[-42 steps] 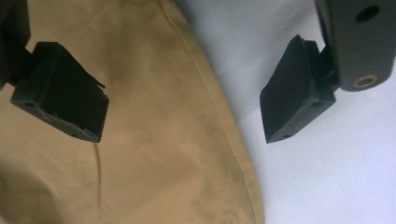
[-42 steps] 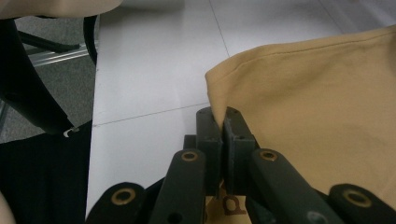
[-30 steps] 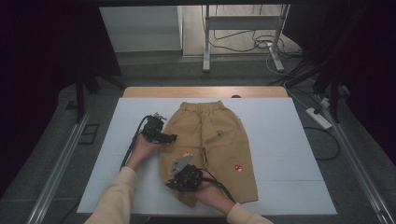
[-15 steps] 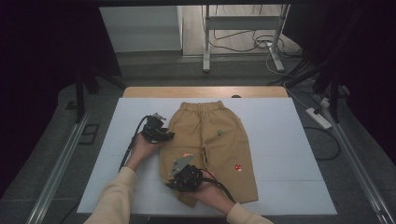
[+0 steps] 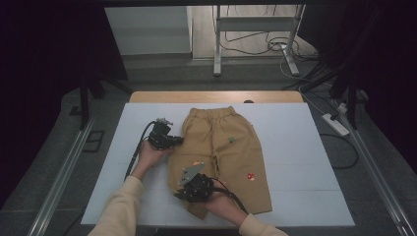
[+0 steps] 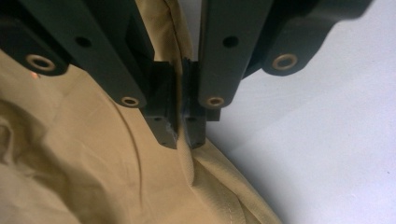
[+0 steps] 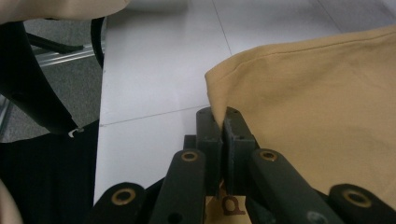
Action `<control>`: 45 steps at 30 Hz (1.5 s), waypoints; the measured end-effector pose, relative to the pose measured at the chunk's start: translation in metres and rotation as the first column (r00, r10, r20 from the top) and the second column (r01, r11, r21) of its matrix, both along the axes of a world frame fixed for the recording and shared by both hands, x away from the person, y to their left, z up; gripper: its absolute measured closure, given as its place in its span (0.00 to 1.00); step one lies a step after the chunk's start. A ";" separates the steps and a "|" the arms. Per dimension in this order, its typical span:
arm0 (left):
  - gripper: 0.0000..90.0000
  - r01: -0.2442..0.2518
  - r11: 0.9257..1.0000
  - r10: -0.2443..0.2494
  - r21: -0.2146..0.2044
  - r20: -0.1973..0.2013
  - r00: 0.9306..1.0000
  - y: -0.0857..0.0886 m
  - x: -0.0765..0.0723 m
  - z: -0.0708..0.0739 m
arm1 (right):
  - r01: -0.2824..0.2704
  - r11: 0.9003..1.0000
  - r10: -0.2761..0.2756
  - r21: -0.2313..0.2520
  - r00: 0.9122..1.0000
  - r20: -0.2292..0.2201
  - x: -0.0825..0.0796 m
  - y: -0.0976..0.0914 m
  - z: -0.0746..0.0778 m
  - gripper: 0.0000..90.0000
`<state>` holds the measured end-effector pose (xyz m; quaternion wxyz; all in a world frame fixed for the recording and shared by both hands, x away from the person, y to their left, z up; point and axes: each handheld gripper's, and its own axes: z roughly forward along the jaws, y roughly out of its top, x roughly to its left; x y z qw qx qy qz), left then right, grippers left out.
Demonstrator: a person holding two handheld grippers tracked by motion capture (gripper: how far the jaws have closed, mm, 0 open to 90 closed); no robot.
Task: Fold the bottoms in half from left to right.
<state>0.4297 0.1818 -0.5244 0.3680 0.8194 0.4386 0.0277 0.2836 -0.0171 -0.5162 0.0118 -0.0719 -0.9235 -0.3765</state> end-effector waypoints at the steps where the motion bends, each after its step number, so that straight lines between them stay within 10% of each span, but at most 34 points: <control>1: 0.95 0.000 1.000 0.000 -0.011 0.001 1.000 0.001 0.000 0.001 | 0.001 1.000 -0.001 0.000 1.000 -0.001 0.000 0.000 0.000 0.96; 45: 0.95 -0.020 0.988 0.033 -0.155 0.083 0.996 0.036 -0.022 0.044 | -0.043 0.992 0.042 0.121 0.999 0.009 -0.009 0.001 0.032 0.96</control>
